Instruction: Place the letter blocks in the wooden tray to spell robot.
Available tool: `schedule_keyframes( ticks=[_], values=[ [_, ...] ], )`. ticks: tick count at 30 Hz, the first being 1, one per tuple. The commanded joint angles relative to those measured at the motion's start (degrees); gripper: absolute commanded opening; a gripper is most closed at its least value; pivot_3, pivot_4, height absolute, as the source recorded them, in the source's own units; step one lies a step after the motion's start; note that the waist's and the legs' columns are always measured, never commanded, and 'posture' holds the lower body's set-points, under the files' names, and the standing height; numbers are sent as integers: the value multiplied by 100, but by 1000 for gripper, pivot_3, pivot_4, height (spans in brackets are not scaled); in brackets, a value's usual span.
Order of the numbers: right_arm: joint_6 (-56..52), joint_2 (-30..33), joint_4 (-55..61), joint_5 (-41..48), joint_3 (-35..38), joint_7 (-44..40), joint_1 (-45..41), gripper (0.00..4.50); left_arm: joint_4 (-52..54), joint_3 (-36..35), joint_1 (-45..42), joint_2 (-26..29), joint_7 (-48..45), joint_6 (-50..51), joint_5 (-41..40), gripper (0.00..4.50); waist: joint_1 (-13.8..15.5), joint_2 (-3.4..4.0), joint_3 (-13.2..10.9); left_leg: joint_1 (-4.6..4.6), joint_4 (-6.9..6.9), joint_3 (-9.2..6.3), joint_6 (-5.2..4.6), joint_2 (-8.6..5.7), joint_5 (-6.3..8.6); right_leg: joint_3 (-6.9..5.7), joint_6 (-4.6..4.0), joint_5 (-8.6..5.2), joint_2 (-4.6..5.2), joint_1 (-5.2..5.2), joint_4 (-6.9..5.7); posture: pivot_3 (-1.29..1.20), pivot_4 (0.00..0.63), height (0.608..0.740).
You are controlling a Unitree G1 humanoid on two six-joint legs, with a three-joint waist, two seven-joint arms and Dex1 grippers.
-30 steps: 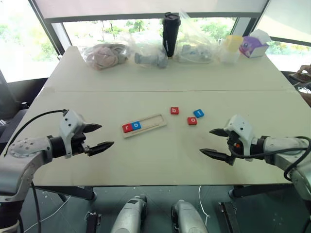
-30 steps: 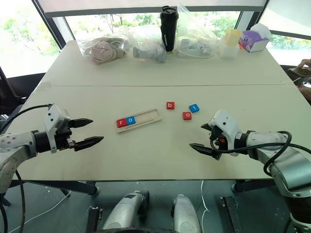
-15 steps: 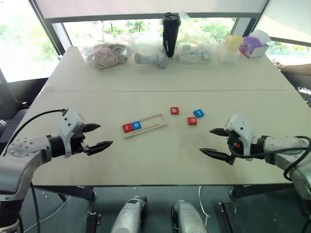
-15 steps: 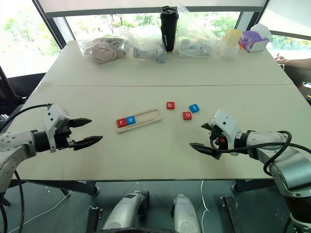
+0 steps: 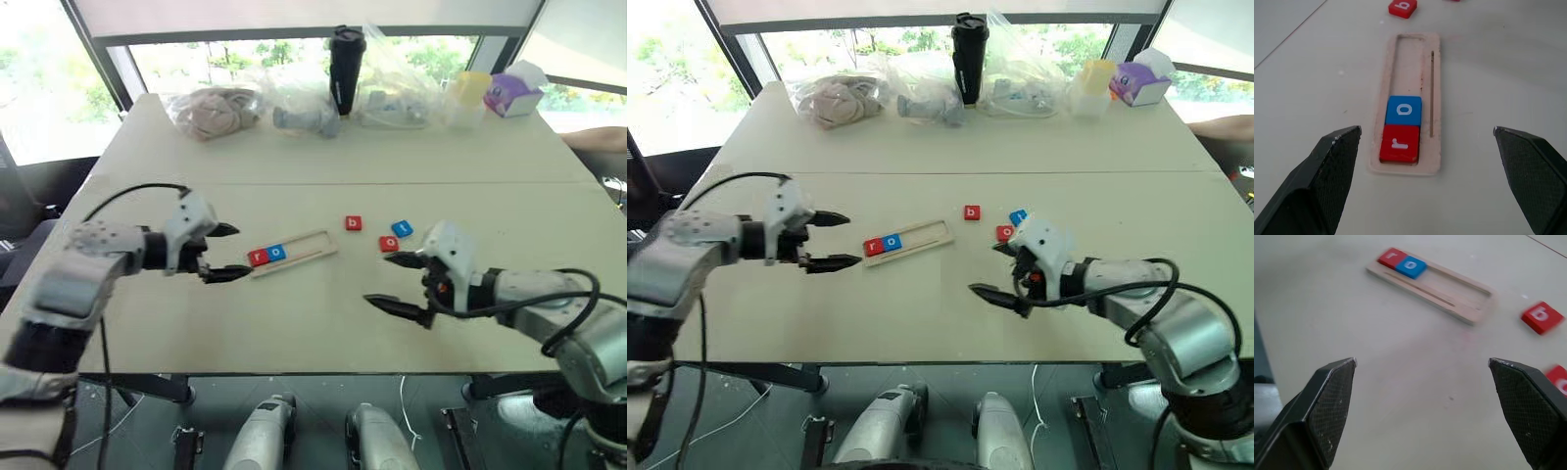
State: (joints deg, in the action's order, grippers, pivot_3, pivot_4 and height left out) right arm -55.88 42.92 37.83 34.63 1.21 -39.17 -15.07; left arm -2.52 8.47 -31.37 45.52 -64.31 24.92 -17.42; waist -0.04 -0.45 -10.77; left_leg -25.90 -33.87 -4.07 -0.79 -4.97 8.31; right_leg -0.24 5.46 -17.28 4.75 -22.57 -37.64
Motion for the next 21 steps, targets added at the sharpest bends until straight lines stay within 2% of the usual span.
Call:
schedule_keyframes(
  ticks=[1,4,10,18,21],
  values=[
    [-125,-146,349,79,72,356,72,4479,-837,366,-441,-334,-145,-655,489,4500,26,-1,0,-2,-4,0,0,0,0,0,2,1,0,-1,-1,0,150,740],
    [-208,-182,469,82,80,536,183,4479,-1567,658,-754,-700,-83,-1252,940,4500,71,-1,0,-7,-17,0,-2,-2,0,0,8,5,0,-5,-3,0,150,740],
    [-343,-207,585,182,179,771,216,4479,-2838,649,-1221,-1250,258,-2111,1430,4500,77,-3,1,-18,-24,-1,-4,-2,-1,0,14,9,0,-9,-7,0,150,740],
    [-310,-168,517,214,186,881,203,4479,-3290,845,-1169,-1277,-515,-2027,1570,4500,60,-3,4,-22,-35,-1,-6,-3,-3,-1,20,12,0,-19,-38,0,150,740],
    [-270,-136,464,179,183,876,207,4500,-3414,808,-1207,-1334,-484,-2109,1640,3653,62,-4,7,-19,-37,-1,-6,-3,-3,-1,20,12,-1,-17,-39,0,150,740]
  ],
)
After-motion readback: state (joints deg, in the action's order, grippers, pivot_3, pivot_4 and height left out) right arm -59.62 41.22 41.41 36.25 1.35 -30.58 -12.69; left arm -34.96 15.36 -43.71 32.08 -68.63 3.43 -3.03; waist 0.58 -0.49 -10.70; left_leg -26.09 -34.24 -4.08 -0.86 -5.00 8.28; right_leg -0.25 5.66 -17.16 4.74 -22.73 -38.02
